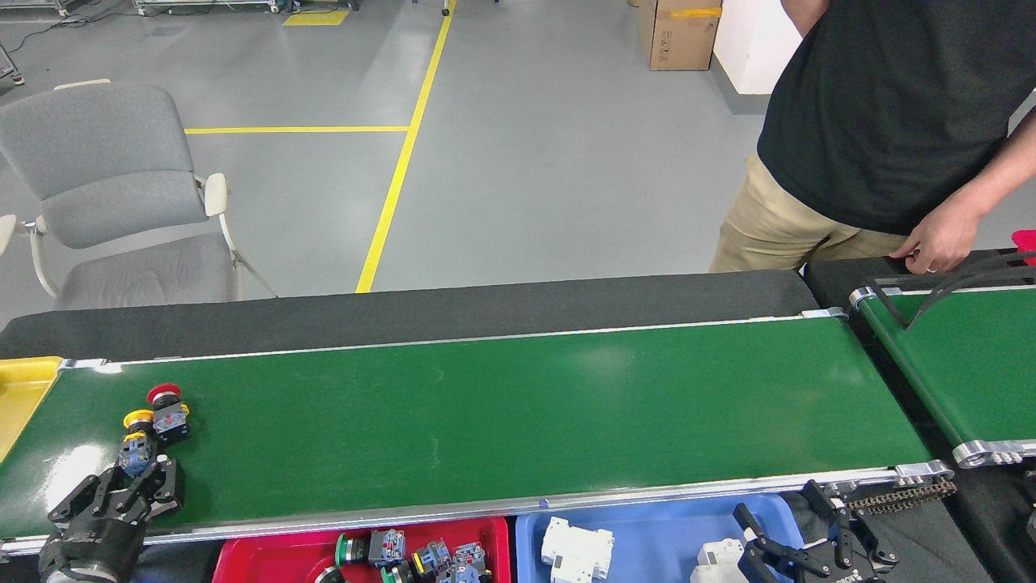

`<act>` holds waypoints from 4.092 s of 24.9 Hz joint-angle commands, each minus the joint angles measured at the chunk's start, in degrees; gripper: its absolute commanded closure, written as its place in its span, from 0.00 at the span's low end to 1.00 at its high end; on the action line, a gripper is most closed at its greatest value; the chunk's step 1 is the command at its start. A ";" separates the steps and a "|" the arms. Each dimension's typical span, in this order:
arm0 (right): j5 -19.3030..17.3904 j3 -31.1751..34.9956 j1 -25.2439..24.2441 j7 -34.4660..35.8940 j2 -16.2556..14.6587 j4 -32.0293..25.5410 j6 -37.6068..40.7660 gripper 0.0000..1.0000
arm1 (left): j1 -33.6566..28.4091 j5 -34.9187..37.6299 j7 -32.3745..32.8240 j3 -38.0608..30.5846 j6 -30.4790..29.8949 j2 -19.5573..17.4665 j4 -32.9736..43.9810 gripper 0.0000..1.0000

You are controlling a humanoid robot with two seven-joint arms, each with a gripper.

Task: Pick switch part from conveyor to tray

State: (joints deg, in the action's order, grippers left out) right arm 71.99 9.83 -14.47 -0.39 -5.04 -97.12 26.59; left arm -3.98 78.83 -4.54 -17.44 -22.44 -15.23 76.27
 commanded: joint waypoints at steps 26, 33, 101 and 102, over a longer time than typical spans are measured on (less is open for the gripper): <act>-0.71 0.80 0.32 0.04 -0.06 -0.71 -0.57 0.00 | -16.06 -0.25 0.41 -5.67 2.75 9.51 19.26 0.00; -0.71 0.80 0.32 0.04 0.12 -0.79 -0.57 0.00 | -8.59 0.98 1.19 -5.93 4.16 6.97 13.99 0.00; -0.89 12.23 -2.67 -1.36 3.37 -4.31 -8.04 0.00 | -6.82 0.54 9.02 2.24 1.43 10.74 23.30 0.00; -0.89 12.14 -3.02 -1.28 3.37 -4.31 -8.04 0.00 | -7.79 0.54 8.76 1.36 1.61 10.92 23.83 0.00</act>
State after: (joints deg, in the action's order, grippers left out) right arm 71.21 21.56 -17.36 -2.35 -1.65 -100.52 18.73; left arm -11.46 79.29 4.71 -15.06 -21.95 -4.24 98.51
